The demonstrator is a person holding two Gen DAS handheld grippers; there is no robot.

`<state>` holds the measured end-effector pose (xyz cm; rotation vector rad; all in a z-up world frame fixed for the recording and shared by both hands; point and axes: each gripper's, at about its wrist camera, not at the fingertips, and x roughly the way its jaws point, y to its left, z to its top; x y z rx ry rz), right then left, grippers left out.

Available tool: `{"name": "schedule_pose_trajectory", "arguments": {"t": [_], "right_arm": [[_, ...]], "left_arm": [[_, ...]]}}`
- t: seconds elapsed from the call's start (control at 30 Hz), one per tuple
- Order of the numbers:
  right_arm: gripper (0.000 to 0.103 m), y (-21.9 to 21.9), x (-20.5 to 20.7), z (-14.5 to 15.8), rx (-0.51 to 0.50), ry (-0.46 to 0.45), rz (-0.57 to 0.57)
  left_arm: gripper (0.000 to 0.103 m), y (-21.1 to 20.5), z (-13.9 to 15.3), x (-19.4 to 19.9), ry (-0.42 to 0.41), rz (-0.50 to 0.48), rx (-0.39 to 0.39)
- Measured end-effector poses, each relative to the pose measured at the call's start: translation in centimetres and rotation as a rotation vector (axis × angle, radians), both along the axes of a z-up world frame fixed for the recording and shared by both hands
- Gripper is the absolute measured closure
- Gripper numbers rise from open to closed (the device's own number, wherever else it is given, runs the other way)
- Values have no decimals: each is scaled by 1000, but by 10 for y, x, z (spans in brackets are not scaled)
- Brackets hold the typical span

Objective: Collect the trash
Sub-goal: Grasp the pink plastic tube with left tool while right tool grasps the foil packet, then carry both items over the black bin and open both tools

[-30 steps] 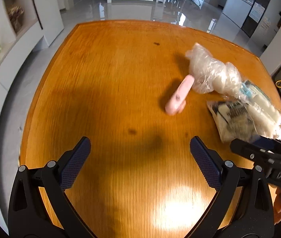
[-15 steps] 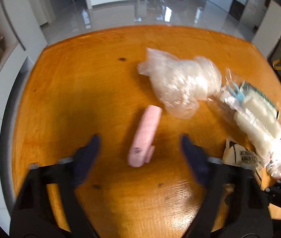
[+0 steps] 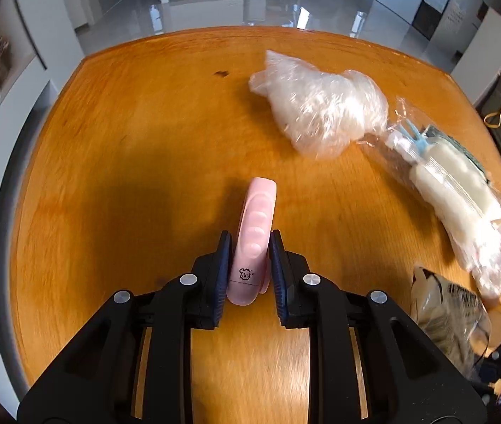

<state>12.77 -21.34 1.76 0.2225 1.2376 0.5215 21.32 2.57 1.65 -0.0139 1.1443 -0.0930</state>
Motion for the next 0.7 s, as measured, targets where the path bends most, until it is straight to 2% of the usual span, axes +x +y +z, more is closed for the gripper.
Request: {"name": "schedule_pose_trajectory", "arguments": {"t": [0.2, 0.3, 0.5, 0.7], "right_arm": [[91, 22, -41, 26, -1, -39, 29], [91, 42, -75, 33, -52, -92, 66], [91, 96, -134, 26, -67, -92, 182], [91, 146, -187, 28, -64, -100, 296]], "left_arm": [[81, 30, 25, -57, -26, 29, -69], [81, 48, 36, -92, -52, 45, -81], [81, 85, 48, -167, -92, 83, -82], [81, 136, 49, -240, -120, 172, -108]]}}
